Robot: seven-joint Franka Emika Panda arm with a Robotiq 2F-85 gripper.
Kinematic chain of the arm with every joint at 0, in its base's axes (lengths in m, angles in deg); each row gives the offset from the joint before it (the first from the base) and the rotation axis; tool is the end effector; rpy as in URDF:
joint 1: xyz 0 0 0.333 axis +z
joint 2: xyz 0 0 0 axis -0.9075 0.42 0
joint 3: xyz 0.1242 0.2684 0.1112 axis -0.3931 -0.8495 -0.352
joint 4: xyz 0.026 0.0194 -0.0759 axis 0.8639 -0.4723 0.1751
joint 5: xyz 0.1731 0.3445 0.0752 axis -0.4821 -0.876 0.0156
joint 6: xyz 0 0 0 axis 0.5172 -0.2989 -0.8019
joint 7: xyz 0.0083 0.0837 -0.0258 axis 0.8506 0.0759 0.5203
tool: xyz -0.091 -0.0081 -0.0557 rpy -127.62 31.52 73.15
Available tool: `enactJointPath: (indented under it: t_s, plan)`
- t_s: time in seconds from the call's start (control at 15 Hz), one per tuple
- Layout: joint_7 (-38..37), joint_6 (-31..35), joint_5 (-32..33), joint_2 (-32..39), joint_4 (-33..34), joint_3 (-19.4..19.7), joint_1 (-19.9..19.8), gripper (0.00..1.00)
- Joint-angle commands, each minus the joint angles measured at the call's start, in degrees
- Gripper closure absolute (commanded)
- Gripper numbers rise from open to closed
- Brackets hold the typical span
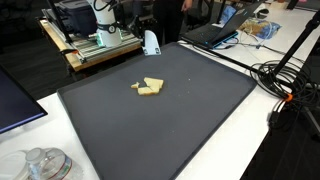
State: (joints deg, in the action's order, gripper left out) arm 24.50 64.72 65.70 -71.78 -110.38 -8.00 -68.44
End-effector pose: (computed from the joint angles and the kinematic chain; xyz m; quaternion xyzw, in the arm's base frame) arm 0.4963 -0.0540 0.3578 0.9993 0.0194 -0.0281 0.0116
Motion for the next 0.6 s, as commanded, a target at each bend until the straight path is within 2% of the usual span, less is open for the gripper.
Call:
enactJointPath:
  t_s: [0.0,0.27,0.53]
  plan:
    - [2.9,-4.6,3.9,-0.2,2.3,-2.3,2.5,0.99]
    - [3.3,-9.8,6.9,0.4,5.2,-4.4,4.6,0.99]
    - [1.8,-17.8,10.6,0.7,9.6,-5.4,5.4,0.99]
